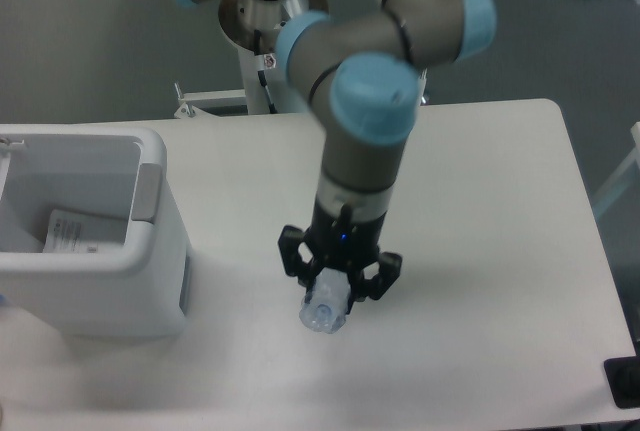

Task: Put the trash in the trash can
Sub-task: 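Close the gripper around the bottle's cap end, then lift the bottle and carry it over the trash bin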

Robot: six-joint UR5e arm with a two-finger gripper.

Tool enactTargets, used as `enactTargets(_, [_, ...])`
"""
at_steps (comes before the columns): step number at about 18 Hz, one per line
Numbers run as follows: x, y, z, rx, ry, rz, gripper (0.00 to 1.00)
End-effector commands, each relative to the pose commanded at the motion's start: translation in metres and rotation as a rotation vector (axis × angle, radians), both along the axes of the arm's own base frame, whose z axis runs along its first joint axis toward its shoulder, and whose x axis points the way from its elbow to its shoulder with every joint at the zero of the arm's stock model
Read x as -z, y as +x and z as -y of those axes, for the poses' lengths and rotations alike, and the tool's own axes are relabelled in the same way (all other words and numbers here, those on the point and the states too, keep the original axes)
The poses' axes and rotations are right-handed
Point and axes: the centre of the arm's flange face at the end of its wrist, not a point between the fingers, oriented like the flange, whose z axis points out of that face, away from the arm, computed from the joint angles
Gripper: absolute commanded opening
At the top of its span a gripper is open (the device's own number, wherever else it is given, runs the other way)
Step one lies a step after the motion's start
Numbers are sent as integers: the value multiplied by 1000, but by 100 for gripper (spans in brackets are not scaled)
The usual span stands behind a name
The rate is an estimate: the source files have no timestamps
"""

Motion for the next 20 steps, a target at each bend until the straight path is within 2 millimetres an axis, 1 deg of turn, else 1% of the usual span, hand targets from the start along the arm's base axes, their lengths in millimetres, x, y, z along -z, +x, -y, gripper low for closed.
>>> enactTargets(4, [-51,7,17,36,182,2,26])
enactTargets(5, [-63,11,18,53,224,2,26])
enactTargets(7, [-89,20,17,74,306,36,26])
enactTargets(10, [-118,35,16,99,399,101,26])
enactTargets(12, [-140,53,23,119,426,81,25])
enactTargets(14, [-150,67,23,139,442,79,25])
enactTargets(16, [-162,86,22,179,476,92,24])
enactTargets(18, [-174,95,26,200,508,99,24])
enactTargets(20, [-179,105,25,230,538,126,24])
